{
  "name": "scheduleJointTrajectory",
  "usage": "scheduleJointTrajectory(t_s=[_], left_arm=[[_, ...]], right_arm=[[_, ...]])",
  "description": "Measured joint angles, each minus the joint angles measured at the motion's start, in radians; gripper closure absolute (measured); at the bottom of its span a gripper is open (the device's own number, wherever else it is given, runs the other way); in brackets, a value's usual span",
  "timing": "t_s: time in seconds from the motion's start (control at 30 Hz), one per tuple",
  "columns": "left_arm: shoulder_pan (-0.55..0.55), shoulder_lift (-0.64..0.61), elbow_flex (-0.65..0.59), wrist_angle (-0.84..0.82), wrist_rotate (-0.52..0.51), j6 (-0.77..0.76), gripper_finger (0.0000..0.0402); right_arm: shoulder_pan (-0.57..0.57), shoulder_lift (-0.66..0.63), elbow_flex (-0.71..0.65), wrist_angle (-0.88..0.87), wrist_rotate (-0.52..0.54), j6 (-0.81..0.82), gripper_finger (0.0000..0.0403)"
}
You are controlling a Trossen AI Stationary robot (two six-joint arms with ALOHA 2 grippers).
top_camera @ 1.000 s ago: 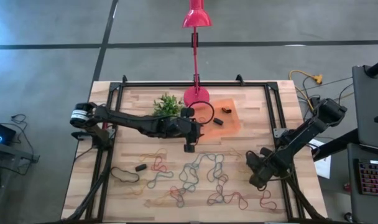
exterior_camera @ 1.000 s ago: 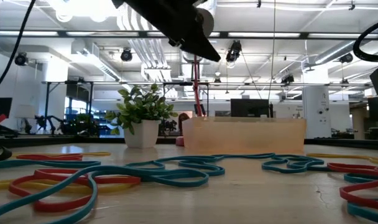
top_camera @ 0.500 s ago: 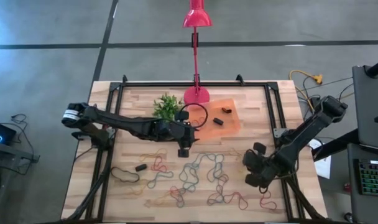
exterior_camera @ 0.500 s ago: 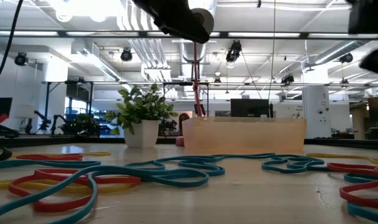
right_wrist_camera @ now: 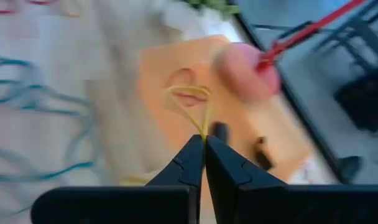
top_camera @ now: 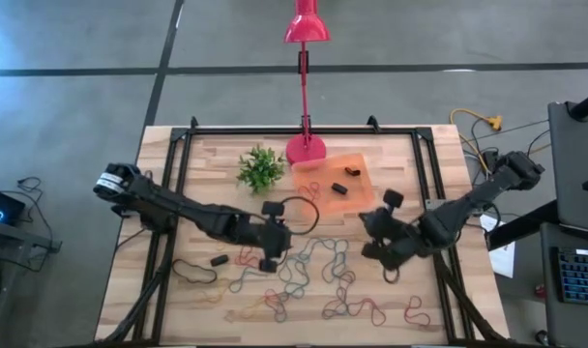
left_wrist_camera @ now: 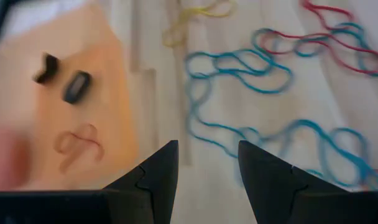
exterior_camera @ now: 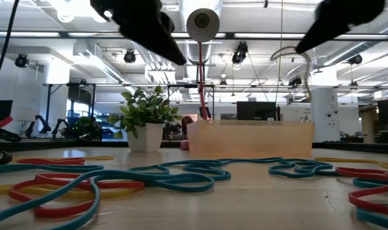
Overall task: Pick and place rubber bands into bin
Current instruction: Put the right yellow rubberband into the orange container
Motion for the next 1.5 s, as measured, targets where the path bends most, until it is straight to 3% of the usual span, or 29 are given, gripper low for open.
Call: scheduleJointTrajectory(t_s=[0.27, 0.4, 0.7, 1.07, 1.2, 1.5], left_arm=[[-0.081, -0.004, -0.09, -0.015, 0.005, -0.178, 0.025], [-0.114, -0.006, -0.085, -0.154, 0.016, -0.278, 0.025], [-0.178, -0.006, -0.074, -0.521, 0.03, -0.597, 0.025], [-0.235, -0.018, -0.074, -0.558, 0.094, -0.703, 0.025], [-0.241, -0.038, -0.074, -0.615, 0.103, -0.766, 0.025], [-0.242, -0.061, -0.099, -0.779, 0.131, -0.914, 0.025]], right_arm=[[-0.258, 0.0, 0.027, 0.067, 0.022, -0.235, 0.0395], [-0.379, 0.0, 0.025, 0.162, -0.009, -0.379, 0.0395], [-0.616, 0.0, 0.014, 0.293, -0.205, -0.539, 0.0395], [-0.792, 0.026, -0.141, 0.508, -0.549, -0.637, 0.0392], [-0.799, 0.056, -0.187, 0.552, -0.624, -0.658, 0.0365], [-0.8, 0.07, -0.191, 0.602, -0.62, -0.658, 0.0252]])
